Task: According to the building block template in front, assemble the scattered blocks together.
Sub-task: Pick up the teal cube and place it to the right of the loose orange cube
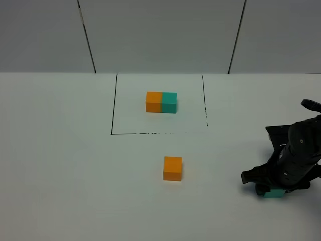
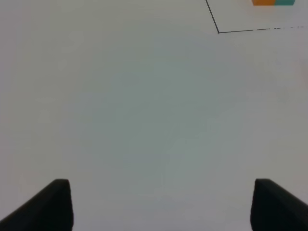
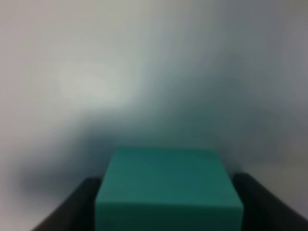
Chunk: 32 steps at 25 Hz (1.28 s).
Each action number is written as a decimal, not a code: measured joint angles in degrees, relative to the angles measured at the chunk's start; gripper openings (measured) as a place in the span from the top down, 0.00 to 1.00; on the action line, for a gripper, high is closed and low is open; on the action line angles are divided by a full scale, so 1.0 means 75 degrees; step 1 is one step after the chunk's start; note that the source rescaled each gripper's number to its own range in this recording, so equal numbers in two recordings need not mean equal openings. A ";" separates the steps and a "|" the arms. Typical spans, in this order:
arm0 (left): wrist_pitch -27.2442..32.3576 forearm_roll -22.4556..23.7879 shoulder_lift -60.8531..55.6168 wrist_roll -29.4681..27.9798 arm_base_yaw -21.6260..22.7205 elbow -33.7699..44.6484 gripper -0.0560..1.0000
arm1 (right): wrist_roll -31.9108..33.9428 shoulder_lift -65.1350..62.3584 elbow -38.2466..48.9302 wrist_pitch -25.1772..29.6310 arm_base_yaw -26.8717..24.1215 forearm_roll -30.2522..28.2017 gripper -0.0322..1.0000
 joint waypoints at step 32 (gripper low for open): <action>0.0000 0.0000 0.0000 0.0018 0.0000 0.0000 0.38 | -0.6368 0.0578 -0.4182 0.4149 0.2555 -0.0653 0.97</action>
